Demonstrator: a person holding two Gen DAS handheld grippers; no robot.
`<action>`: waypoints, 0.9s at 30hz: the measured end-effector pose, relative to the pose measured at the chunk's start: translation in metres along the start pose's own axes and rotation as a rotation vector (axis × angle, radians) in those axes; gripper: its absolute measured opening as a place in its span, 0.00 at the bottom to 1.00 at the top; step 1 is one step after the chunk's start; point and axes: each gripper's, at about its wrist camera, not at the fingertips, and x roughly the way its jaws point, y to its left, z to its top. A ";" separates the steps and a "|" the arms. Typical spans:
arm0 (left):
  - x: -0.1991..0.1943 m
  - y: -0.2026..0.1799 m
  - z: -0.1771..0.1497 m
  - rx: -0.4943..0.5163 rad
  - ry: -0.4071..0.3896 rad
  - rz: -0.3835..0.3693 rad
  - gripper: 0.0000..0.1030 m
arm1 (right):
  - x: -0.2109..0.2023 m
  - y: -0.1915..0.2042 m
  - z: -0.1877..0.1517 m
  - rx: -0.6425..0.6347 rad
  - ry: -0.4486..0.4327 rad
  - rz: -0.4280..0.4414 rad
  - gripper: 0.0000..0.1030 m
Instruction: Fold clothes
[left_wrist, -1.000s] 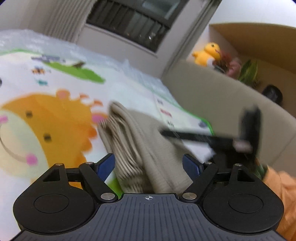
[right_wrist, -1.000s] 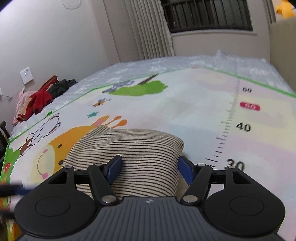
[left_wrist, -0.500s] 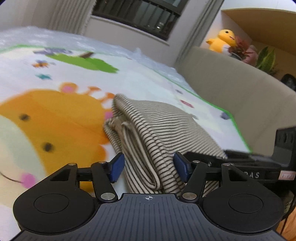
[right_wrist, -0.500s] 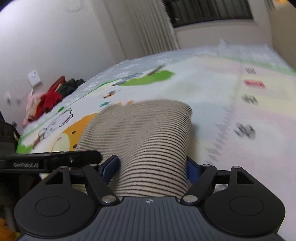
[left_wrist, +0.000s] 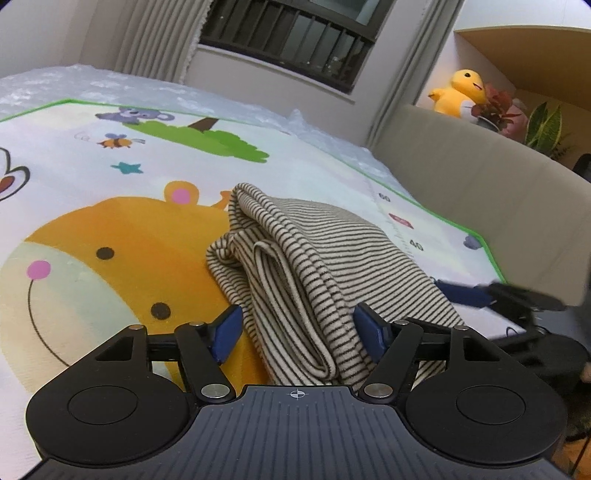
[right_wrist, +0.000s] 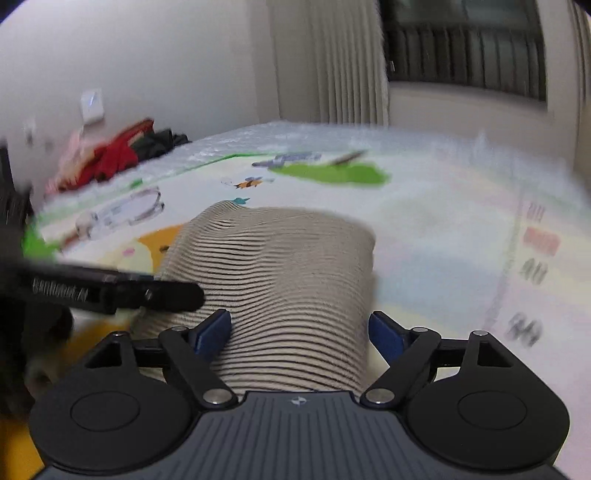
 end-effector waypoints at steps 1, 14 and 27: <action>0.000 0.000 0.000 0.000 -0.001 0.000 0.70 | -0.003 0.008 0.000 -0.052 0.001 -0.008 0.80; -0.034 -0.001 0.021 -0.052 -0.156 -0.004 0.67 | -0.001 0.047 -0.015 -0.221 0.035 -0.131 0.84; 0.030 0.013 0.022 -0.100 -0.073 -0.144 0.55 | -0.043 0.027 -0.006 -0.147 -0.056 0.035 0.78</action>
